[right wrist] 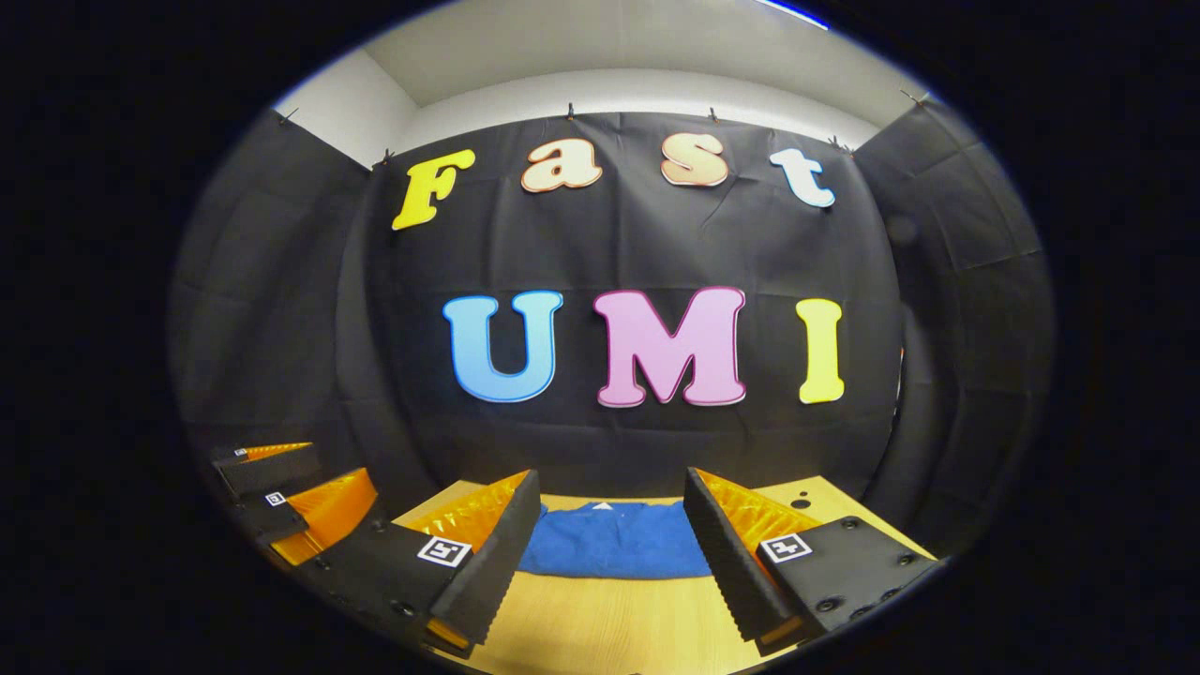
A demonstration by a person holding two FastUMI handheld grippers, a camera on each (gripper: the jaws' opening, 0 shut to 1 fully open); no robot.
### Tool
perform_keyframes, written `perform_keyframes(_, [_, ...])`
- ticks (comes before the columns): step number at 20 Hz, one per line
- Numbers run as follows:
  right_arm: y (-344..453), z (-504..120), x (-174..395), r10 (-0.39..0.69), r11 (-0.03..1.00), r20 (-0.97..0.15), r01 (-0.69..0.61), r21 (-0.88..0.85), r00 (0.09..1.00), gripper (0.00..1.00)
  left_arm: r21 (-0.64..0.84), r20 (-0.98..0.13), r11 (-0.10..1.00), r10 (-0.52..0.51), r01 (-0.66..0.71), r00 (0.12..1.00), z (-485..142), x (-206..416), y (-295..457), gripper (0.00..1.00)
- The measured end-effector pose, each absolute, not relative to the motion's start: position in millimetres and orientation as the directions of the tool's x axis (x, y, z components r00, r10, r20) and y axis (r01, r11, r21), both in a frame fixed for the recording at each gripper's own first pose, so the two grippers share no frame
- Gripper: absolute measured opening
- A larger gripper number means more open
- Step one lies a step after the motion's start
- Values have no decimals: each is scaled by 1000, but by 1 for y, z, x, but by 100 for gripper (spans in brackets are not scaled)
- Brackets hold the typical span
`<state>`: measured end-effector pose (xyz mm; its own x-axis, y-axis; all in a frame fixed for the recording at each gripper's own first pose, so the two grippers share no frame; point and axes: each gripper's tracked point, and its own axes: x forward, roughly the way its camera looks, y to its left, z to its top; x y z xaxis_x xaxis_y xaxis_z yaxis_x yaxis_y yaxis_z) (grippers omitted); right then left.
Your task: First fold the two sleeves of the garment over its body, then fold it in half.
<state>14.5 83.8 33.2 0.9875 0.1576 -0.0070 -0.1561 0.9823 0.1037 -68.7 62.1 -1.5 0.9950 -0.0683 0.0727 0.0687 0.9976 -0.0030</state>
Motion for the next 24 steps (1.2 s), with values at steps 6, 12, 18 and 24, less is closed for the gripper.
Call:
perform_keyframes(6, [82, 41, -8, 159, 978, 15, -159, 133, 987, 96, -92, 31, 993, -70, 73, 997, -16, -84, 70, 83])
perform_keyframes(12, [78, 48, -23, 138, 983, 49, -143, 111, 989, 96, -113, 71, 993, -8, 16, 997, -11, -95, 84, 83])
perform_keyframes(18, [74, 53, -40, 114, 980, 141, -135, 149, 983, 96, -92, 88, 994, -54, 62, 995, -11, -103, 71, 83])
perform_keyframes(24, [71, 49, -50, 103, 984, 146, -123, 131, 984, 96, -57, 102, 994, -82, 88, 991, -8, -106, 63, 83])
